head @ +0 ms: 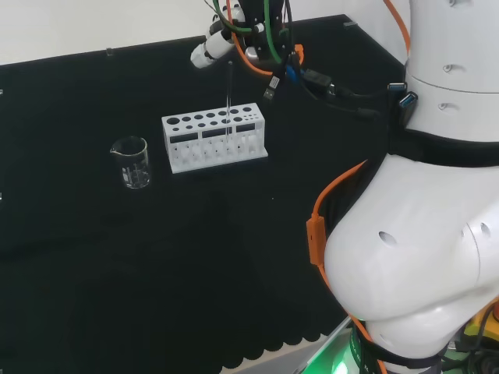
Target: Take the glass rod from the white test tube rack.
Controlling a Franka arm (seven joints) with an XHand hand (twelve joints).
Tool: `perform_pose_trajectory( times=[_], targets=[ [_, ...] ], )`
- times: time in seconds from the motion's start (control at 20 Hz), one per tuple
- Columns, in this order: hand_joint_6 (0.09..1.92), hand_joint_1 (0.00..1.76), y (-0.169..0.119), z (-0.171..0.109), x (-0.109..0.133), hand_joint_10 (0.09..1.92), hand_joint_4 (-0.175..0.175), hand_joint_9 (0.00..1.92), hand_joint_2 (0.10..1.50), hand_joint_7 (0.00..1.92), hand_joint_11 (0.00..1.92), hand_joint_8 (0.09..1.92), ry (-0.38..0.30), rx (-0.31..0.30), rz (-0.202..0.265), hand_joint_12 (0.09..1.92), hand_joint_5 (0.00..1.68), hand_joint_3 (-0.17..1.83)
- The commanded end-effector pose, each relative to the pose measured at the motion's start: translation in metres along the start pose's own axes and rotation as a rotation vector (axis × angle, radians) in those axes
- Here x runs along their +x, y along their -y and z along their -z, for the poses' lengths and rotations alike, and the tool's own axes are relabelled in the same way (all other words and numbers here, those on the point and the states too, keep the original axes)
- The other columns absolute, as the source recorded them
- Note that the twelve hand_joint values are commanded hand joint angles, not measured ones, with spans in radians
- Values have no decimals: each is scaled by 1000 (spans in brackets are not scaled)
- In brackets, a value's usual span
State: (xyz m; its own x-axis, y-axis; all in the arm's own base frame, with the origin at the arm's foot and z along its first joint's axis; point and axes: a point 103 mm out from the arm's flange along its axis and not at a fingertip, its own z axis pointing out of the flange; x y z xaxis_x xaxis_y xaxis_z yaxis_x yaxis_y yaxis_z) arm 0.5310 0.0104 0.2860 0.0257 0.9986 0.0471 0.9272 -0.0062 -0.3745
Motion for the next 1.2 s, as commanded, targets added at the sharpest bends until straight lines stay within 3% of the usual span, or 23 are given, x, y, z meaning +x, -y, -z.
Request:
perform_pose_trajectory(
  times=[0.05, 0.1, 0.15, 0.2, 0.3, 0.6, 0.85, 0.9, 1.05, 1.2],
  targets=[
    [87, 330, 12, -19, -44, 979, 40, 153, 903, 66, 152, 711, -85, 5, 152, 1528, 209, 127],
    [87, 331, 12, -21, -46, 979, 40, 156, 903, 68, 155, 713, -74, 11, 148, 1527, 210, 128],
    [87, 333, 8, -23, -42, 980, 39, 160, 903, 70, 158, 714, -43, 31, 102, 1525, 210, 128],
    [87, 334, 3, -25, -37, 981, 39, 166, 902, 72, 161, 715, -29, 38, 90, 1524, 212, 128],
    [87, 340, 6, -25, -45, 982, 37, 182, 901, 81, 177, 720, -30, 32, 93, 1522, 216, 128],
    [87, 363, -12, -43, -16, 965, 27, 255, 898, 117, 251, 737, 0, 57, 123, 1491, 244, 129],
    [87, 383, -13, -53, -16, 941, 18, 332, 896, 151, 339, 749, 7, 69, 129, 1459, 274, 132],
    [87, 388, -13, -54, -18, 933, 15, 351, 897, 160, 361, 751, 4, 78, 72, 1448, 285, 133],
    [87, 416, -15, -55, -16, 914, 6, 411, 899, 187, 419, 757, 33, 83, 29, 1421, 320, 137],
    [87, 481, -16, -54, -12, 897, -7, 473, 910, 224, 482, 764, 22, 66, 59, 1394, 361, 147]
  ],
)
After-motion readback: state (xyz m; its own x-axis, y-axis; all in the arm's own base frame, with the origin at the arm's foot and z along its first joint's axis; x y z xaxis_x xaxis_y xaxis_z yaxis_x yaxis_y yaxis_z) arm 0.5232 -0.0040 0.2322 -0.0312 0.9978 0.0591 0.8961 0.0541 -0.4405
